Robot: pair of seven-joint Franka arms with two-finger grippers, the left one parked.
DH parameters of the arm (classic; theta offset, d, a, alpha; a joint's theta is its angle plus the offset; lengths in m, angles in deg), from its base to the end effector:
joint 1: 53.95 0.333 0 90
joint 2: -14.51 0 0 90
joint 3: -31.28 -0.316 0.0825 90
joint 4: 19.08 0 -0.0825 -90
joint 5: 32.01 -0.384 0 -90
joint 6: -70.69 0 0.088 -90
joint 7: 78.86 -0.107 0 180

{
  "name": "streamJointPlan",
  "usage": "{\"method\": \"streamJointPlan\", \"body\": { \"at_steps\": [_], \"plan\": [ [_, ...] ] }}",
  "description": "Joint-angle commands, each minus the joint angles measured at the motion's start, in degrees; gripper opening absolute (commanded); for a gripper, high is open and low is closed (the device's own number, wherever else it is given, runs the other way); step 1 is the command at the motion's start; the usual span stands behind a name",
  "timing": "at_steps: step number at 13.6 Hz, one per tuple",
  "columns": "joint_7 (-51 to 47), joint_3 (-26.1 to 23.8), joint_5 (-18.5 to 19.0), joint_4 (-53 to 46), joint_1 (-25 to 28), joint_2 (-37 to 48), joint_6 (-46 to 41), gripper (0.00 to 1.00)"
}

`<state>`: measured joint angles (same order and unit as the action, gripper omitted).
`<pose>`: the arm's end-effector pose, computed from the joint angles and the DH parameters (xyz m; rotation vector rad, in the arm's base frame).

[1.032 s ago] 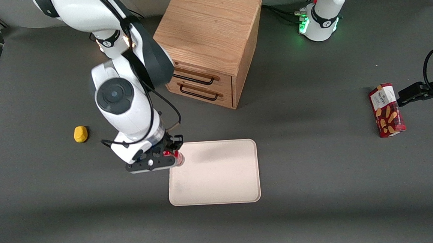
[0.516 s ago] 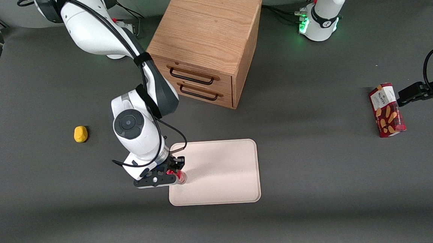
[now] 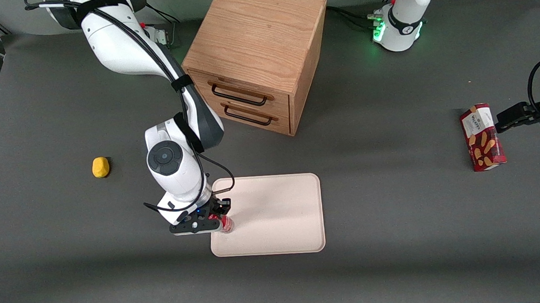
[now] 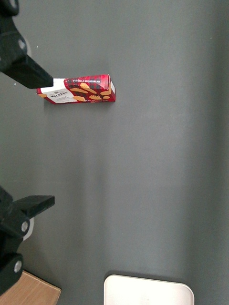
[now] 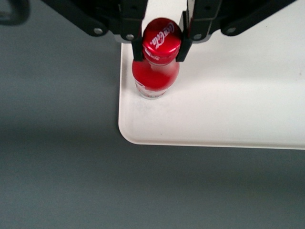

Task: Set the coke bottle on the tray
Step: 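Lower the bottle onto the tray and open the right gripper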

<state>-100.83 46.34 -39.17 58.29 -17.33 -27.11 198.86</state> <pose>0.6792 0.3223 0.3216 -3.1161 -0.0068 -0.3040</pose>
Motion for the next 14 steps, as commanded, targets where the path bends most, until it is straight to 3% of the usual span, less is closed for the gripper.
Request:
{"method": "streamJointPlan", "body": {
  "at_steps": [1,8,14],
  "plan": [
    [-1.3,0.1,-1.0,2.1,0.6,1.3,1.6,1.00],
    [-1.2,0.1,-0.9,2.0,0.7,2.8,0.3,1.00],
    [-3.0,0.1,-0.4,-2.7,1.3,12.0,-22.3,1.00]
  ]
}}
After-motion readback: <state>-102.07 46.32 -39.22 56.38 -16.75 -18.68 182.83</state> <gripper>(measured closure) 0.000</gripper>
